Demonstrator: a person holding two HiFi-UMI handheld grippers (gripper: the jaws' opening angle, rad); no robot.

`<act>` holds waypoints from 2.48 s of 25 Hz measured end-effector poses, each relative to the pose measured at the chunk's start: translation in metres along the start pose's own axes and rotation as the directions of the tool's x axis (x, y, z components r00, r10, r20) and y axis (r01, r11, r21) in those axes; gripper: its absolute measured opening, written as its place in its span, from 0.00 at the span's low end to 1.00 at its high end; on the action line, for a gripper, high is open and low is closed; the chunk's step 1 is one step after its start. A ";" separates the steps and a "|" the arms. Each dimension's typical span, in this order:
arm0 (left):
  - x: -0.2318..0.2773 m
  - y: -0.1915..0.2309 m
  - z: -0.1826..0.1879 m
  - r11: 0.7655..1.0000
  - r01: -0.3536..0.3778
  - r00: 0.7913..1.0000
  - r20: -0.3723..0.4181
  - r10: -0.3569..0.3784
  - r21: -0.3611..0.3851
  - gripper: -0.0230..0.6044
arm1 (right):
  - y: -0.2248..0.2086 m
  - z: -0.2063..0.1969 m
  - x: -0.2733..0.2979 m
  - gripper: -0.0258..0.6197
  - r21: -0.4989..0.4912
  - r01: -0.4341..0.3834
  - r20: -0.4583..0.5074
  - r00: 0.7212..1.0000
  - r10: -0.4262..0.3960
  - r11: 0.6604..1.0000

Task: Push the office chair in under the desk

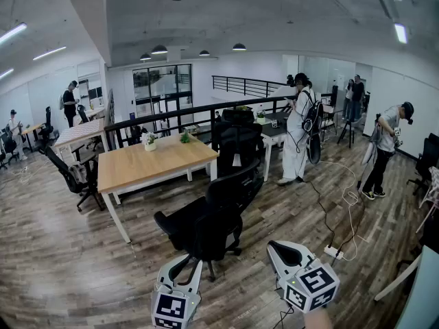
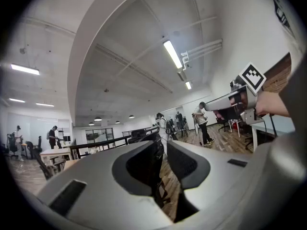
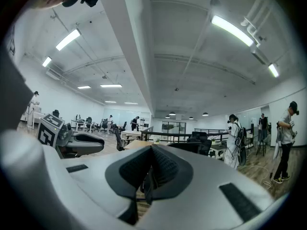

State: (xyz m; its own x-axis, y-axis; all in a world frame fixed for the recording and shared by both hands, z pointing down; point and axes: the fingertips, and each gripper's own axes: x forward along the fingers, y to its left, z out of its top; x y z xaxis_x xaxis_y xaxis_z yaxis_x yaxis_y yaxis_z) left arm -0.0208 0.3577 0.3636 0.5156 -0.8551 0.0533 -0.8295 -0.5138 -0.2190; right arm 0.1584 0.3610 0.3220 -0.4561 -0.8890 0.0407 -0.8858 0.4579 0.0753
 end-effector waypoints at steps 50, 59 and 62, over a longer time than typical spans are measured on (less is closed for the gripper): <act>0.232 0.051 -0.048 0.997 0.042 0.997 -0.058 -0.047 -0.071 0.05 | -0.137 -0.072 0.179 0.07 0.030 -0.153 -0.110 0.982 0.155 0.988; 0.259 0.082 -0.068 0.994 0.036 0.995 -0.088 -0.045 -0.100 0.05 | -0.150 -0.083 0.224 0.08 0.048 -0.121 -0.138 0.982 0.127 0.991; 0.267 0.092 -0.074 0.993 0.044 0.994 -0.098 -0.055 -0.114 0.06 | -0.159 -0.084 0.238 0.08 0.060 -0.083 -0.143 0.985 0.091 0.995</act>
State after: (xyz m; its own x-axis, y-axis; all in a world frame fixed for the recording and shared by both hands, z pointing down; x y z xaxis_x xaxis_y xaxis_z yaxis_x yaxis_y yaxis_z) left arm 0.0246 0.0768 0.4298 0.5367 -0.8283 0.1609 -0.8253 -0.5550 -0.1039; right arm 0.1983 0.0767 0.4037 -0.5181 -0.8340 0.1896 -0.8482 0.5296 0.0114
